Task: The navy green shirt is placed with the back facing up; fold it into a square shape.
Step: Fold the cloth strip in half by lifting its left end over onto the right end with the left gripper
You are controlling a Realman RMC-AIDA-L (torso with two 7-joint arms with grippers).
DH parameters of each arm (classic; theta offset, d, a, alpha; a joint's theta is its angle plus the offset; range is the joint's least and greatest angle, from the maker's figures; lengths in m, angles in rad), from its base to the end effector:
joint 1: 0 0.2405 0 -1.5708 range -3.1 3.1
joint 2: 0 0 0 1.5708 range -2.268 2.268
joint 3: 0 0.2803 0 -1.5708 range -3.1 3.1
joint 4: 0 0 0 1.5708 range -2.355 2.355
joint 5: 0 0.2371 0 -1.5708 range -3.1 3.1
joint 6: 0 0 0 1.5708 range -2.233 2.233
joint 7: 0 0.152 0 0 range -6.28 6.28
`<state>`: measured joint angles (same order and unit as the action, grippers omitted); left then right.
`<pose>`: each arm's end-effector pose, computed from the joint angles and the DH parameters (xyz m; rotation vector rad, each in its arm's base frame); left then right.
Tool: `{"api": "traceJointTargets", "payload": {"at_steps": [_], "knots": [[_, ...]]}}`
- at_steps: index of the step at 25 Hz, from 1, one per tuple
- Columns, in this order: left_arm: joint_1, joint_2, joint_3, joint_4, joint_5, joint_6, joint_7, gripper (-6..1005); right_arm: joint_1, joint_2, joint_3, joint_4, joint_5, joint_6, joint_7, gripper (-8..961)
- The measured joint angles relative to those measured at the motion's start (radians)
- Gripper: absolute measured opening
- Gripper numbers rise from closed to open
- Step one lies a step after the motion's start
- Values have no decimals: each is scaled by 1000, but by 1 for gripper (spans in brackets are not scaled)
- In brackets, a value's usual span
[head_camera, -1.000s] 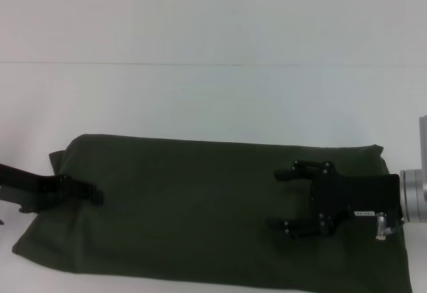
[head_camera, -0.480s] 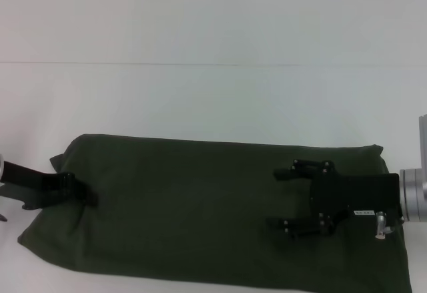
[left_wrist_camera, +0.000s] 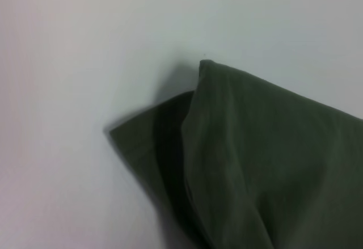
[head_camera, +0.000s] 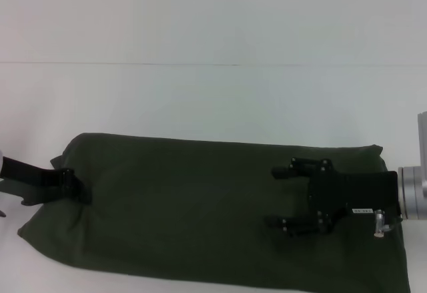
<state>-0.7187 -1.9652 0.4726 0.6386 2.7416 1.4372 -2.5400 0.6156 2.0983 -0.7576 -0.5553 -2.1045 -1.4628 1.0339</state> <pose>-0.3519 0.4027 0.0315 -2.0242 -1.9683 -0.0304 0.2802 0.3715 -0.0638 -2.8806 0.1254 0.4814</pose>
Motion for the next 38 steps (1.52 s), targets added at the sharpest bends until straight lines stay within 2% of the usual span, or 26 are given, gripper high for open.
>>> {"api": "traceJointTargets", "payload": {"at_steps": [3,6,16,22,26,32,38], "knots": [[0,3,1,1,0,-1,4,106,0,0,1,0,4,0,0,916],[-1,14,-2,16,4,-1,4,106,-3,0,-1,0,19,-3,0,916],[-2,71,-33,122,65,33,-13,107,-7,-1,3,-2,25,0,0,916],[-18,82,-51,135,65,67,-39,106,-7,0,5,-1,25,15,0,915],[-45,89,-74,146,34,151,-66,107,-10,0,6,1,40,26,0,915],[-62,81,-73,170,-98,254,-118,105,-36,-1,8,2,84,65,-8,915],[-85,32,-66,132,-195,282,-149,106,-76,-5,8,-1,130,112,-10,915]]}}
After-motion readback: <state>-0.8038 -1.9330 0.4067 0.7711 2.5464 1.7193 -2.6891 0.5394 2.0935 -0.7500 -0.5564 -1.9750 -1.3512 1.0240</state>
